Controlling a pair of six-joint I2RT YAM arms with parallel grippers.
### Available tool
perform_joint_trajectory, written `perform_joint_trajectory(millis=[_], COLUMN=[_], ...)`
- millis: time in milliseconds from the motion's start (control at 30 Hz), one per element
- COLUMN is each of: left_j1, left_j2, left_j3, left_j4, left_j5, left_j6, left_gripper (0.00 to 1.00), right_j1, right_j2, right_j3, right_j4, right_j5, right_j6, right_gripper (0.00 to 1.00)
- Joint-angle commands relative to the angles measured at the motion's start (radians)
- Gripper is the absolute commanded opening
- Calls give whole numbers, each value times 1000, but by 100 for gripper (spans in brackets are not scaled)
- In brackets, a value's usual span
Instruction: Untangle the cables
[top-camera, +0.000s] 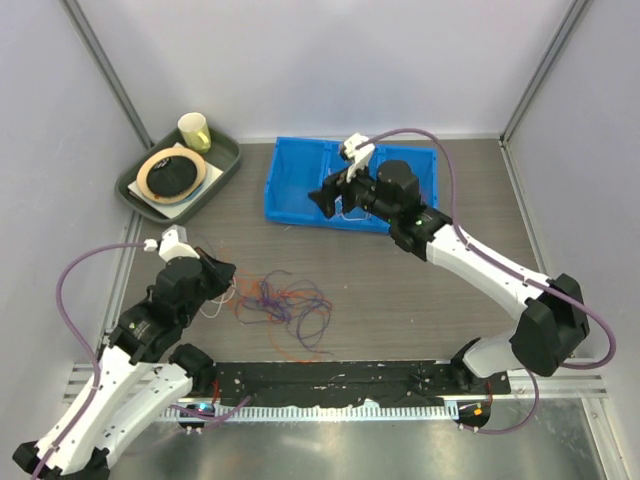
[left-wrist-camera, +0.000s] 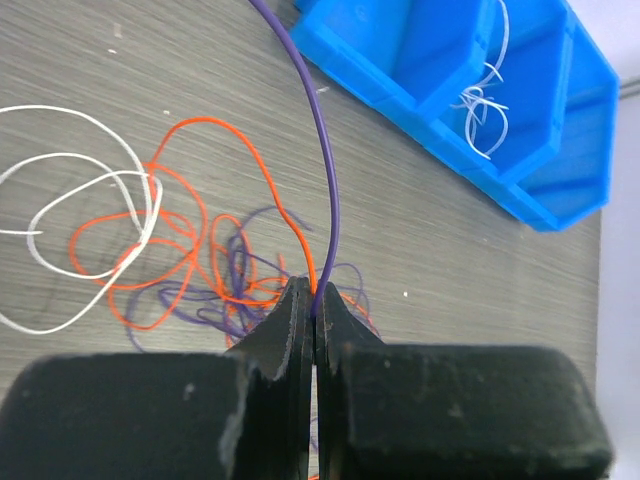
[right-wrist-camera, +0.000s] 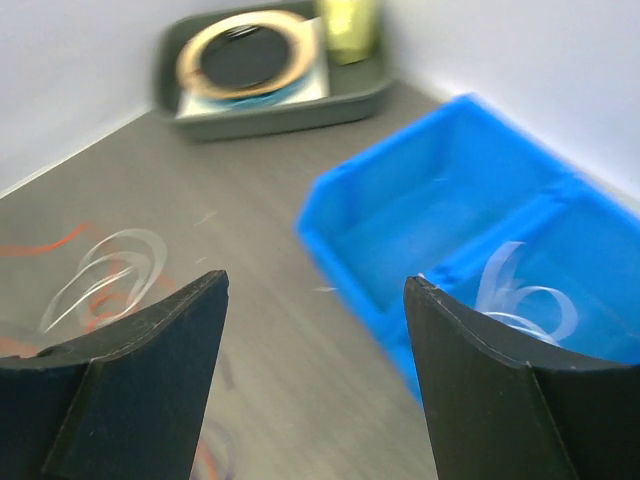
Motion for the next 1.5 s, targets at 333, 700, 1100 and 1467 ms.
perform_joint_trajectory(millis=[333,700,1100,1467], left_j1=[3,4,3,35], left_j2=[229,282,229,166], left_j3=[49,63,76,35], left_j4=[198,206,71,-245], left_j5=[151,153,56,-200], left_j6=[-46,-111,-114,-332], left_gripper=[0,0,78,100], right_j1=[255,327,332,293], right_j2=[120,301,327,195], right_j3=[-235,-140,-241,-356], right_j4=[466,504,709,527], right_j5=[-337,-313,-184,23], right_j6=[248,316,406,403], right_gripper=[73,70,1,1])
